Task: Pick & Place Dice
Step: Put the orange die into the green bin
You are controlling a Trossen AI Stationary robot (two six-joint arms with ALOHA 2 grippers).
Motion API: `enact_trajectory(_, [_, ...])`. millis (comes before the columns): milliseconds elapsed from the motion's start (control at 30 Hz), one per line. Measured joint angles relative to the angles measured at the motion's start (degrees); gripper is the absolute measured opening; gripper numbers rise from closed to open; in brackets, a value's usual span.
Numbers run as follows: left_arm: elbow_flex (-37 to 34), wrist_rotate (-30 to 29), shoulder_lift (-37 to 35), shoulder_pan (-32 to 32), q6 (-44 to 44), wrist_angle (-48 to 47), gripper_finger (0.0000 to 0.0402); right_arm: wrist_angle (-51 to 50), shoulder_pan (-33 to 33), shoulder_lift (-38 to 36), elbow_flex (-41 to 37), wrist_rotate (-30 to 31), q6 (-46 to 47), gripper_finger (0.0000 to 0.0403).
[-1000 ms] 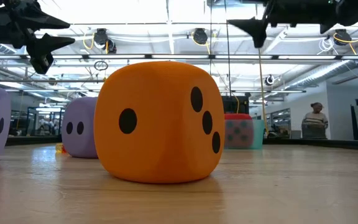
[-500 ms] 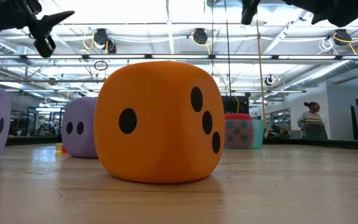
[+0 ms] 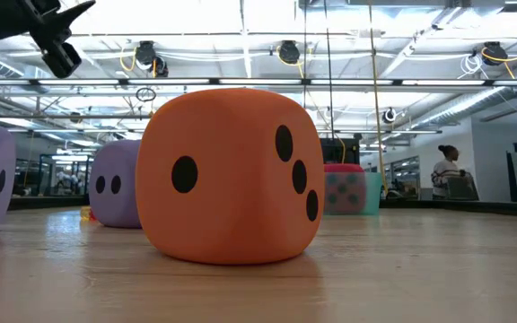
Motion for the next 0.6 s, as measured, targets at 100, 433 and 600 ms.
enact_trajectory(100, [0.00, 0.18, 0.00, 0.02, 1.18, -1.27, 0.0152, -8.56, 0.95, 2.74, 7.75, -0.06, -2.86, 0.0253])
enact_trajectory(433, [0.02, 0.94, 0.00, 0.02, 2.03, -2.10, 0.0152, -18.46, 3.96, 11.41, 27.80, -0.61, -9.57, 0.0253])
enact_trajectory(600, [0.02, 0.94, 0.00, 0.02, 1.57, -2.12, 0.0152, -21.98, 3.96, 12.08, 28.75, -5.08, -2.20, 0.0253])
